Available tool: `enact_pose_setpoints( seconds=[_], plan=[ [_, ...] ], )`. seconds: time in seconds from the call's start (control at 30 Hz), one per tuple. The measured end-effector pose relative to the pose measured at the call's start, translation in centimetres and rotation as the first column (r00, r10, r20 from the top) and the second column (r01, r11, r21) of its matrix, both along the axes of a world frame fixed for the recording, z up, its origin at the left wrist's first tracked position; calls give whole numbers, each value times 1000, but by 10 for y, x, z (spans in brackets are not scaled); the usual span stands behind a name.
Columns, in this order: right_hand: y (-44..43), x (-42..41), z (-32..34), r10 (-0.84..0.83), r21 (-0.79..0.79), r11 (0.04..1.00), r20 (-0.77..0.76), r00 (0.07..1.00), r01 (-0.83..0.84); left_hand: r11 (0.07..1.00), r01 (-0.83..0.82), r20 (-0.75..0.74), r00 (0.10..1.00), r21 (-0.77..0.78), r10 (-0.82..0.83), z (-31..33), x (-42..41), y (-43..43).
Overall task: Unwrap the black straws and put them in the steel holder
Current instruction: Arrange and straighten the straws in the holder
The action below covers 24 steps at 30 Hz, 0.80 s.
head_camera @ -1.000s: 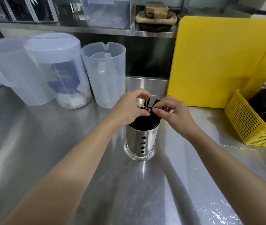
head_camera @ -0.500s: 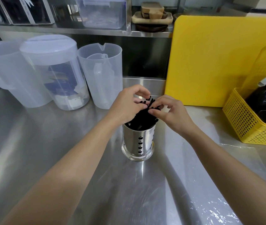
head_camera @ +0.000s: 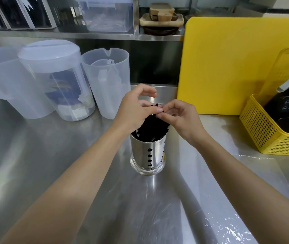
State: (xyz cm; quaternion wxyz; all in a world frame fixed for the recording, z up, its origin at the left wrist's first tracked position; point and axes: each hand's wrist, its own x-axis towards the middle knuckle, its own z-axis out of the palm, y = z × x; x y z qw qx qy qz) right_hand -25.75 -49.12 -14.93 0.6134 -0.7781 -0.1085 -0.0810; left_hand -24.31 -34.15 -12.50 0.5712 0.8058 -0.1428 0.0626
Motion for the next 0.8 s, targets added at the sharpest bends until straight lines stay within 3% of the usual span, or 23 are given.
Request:
enact_pose_setpoints(
  seconds=[0.47, 0.67, 0.8],
  plan=[
    [2, 1, -1, -4, 71, 997, -52, 999, 7, 999, -31, 98, 995, 36, 27, -11, 4, -4],
    [0, 6, 6, -27, -33, 999, 2, 1000, 27, 989, -24, 160, 987, 145, 1, -16, 6, 2],
    [-7, 11, 27, -12, 41, 999, 61, 998, 10, 992, -23, 118, 993, 123, 8, -17, 6, 7]
  ],
)
